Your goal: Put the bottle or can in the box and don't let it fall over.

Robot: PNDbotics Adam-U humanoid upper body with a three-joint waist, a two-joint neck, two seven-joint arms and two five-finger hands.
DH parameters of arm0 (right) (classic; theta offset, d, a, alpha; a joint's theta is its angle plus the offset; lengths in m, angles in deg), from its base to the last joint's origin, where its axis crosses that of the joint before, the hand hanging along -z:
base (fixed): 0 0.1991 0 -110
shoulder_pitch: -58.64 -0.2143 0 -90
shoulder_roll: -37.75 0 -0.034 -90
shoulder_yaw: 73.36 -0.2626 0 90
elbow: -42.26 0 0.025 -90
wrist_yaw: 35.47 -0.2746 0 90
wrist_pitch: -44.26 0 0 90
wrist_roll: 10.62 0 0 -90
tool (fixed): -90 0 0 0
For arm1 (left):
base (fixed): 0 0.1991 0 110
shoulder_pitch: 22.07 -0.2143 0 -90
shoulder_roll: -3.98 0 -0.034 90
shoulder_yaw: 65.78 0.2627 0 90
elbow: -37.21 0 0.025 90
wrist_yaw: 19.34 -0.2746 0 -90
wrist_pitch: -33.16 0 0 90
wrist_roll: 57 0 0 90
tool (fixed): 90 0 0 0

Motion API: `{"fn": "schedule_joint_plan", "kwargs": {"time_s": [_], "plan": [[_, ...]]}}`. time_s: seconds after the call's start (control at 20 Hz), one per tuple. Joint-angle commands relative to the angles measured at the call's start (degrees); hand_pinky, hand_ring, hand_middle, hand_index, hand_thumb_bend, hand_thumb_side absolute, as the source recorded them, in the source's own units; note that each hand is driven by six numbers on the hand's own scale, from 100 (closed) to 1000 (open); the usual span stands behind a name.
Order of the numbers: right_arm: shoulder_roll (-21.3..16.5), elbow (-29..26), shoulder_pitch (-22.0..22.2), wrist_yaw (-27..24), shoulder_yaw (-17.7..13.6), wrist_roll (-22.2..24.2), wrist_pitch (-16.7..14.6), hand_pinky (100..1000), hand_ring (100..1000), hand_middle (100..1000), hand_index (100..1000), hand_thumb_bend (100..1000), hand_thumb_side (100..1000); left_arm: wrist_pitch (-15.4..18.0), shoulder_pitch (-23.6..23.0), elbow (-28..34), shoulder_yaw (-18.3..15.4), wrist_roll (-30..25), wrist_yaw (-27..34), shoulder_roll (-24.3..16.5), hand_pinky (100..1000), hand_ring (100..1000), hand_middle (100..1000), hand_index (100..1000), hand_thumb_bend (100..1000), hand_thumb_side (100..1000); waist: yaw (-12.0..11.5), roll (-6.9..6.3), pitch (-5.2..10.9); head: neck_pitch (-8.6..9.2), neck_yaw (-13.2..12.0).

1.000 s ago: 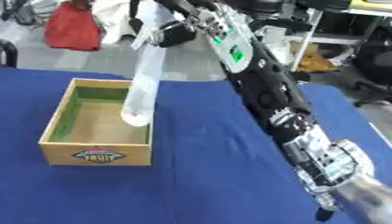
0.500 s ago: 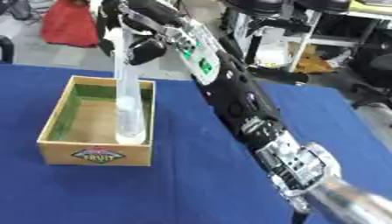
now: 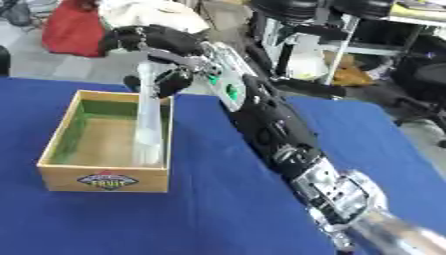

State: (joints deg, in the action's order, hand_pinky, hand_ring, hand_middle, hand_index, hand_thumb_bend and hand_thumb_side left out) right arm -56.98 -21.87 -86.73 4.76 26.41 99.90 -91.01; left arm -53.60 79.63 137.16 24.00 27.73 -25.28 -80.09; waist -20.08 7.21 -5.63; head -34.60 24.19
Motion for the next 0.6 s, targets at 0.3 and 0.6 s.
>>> {"fn": "schedule_joint_plan", "kwargs": {"time_s": [0.3, 0.6], "plan": [[-3.2, -1.0, 0.4, -0.7, 1.0, 7.9, -2.9, 834, 1000, 996, 977, 102, 691, 0.0, 0.0, 0.6, -0.7, 0.4, -0.3, -0.9, 673, 562, 514, 870, 320, 754, 1.2, -0.37, 0.75, 0.75, -0.6], [-5.8, -5.2, 1.7, -5.8, 1.5, 9.9, -3.2, 833, 999, 999, 996, 199, 653, -0.1, -1.1, 0.4, -1.1, 0.8, -0.6, -1.0, 672, 561, 513, 870, 321, 755, 2.7, -0.47, 1.23, 0.51, -1.4]]}}
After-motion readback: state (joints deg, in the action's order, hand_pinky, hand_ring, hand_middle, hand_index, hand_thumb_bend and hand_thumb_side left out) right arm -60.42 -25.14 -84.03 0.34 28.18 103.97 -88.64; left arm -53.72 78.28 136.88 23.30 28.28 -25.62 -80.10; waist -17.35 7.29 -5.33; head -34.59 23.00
